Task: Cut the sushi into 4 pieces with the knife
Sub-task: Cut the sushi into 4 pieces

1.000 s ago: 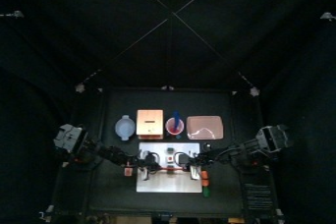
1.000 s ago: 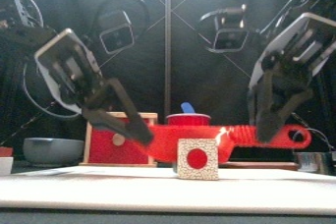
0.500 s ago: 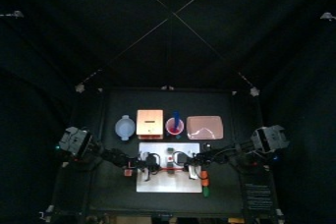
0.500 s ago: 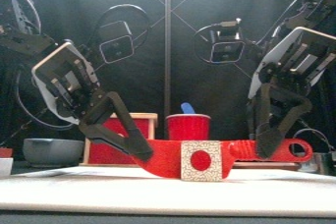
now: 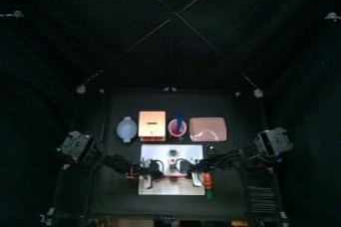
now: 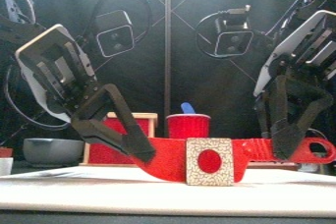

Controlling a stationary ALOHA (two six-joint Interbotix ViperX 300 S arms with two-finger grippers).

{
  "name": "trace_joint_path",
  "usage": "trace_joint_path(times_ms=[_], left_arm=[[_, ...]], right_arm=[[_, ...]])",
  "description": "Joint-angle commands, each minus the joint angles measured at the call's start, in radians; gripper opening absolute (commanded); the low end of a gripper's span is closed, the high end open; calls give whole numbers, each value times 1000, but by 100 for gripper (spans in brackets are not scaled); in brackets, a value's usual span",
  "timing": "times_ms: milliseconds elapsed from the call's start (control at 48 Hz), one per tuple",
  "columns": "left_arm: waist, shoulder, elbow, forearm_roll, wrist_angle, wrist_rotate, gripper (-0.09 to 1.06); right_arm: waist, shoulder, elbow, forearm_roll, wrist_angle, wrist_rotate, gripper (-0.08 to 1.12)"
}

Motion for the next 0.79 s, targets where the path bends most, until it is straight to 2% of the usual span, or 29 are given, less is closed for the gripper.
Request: trace_joint_path(times_ms=[21,229,354,417,542,646,708,792], left_arm=[[26,-26,-12,-8,5,3,30],[28,-91,-11,-8,5,5,67],[28,-147,-5,12,5,6,82],[28,-186,8,32,5,6,85],[28,-250,44,54,0,2,85],[32,-298,74,40,-17,0,84],[44,-311,86,21,-48,0,84],[49,-313,95,14,-78,2,84]], right_arm=[[-3,-28,-15,-3,-11,-2,4],[-5,-115,26,-12,6,-5,4],[-11,-184,75,-12,34,-2,4],[-20,-232,103,-11,52,-2,4],[-43,-321,152,-8,115,2,4],[-74,-405,195,5,199,2,4],[-107,-463,224,14,267,2,4],[-149,-526,255,20,341,3,4]])
